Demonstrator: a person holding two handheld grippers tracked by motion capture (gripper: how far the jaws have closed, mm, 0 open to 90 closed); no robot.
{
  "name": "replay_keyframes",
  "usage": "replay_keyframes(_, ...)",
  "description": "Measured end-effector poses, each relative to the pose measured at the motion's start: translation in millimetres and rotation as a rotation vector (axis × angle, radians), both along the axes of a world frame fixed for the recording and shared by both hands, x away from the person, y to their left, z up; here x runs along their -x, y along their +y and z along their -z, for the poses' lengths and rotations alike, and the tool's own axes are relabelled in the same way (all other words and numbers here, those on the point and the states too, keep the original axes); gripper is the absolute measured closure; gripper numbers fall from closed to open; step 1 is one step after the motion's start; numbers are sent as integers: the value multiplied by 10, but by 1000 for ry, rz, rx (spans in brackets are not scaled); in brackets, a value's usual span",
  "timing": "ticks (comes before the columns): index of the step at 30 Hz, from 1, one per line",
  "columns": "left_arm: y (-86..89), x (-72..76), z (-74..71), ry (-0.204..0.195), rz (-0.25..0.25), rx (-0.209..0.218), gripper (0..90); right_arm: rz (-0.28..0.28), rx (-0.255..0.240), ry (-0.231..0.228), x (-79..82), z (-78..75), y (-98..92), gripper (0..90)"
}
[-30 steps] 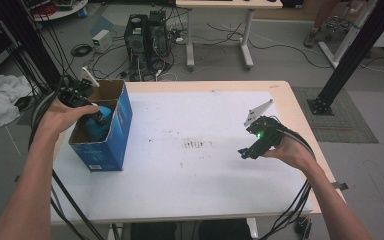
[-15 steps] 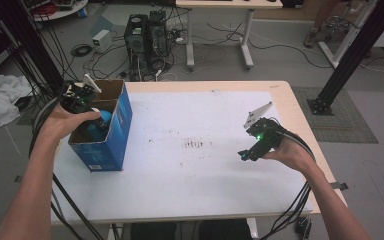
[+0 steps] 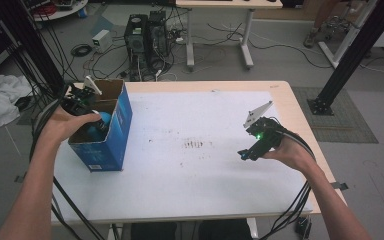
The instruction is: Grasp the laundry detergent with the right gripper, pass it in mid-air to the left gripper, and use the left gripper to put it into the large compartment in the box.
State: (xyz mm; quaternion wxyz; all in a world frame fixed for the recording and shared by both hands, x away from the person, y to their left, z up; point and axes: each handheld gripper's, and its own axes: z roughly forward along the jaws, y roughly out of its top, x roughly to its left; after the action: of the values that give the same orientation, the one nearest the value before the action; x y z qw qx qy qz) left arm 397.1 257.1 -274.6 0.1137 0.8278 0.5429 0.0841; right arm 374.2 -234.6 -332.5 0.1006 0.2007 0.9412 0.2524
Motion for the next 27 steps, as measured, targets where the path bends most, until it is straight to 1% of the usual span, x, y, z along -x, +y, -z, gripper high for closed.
replay_keyframes(8, -6, -43, -19, 25, 45, -10, 377, 7, -1, 1, -3, 3, -13, 134)
replay_keyframes(12, -15, -55, -39, 34, 65, -26, 376, 6, -2, 2, -12, 5, -15, 134)
replay_keyframes(15, -14, -57, -59, 32, 63, -28, 353, 5, 0, 4, -18, 11, -7, 134)
replay_keyframes(19, -10, -66, -69, 40, 68, -30, 352, 6, 4, 7, -29, 21, 2, 134)
replay_keyframes(20, -10, -68, -68, 41, 67, -31, 325, 4, 6, 5, -32, 26, 4, 134)
replay_keyframes(21, -10, -69, -65, 42, 66, -32, 320, 3, 6, 5, -33, 27, 5, 134)
replay_keyframes(24, -15, -73, -74, 45, 70, -27, 319, 2, 5, 5, -32, 28, 5, 134)
replay_keyframes(25, -15, -76, -79, 46, 77, -31, 319, 4, 5, 7, -32, 30, 3, 134)
replay_keyframes(27, -19, -78, -84, 49, 76, -31, 319, 5, 5, 8, -32, 31, 1, 134)
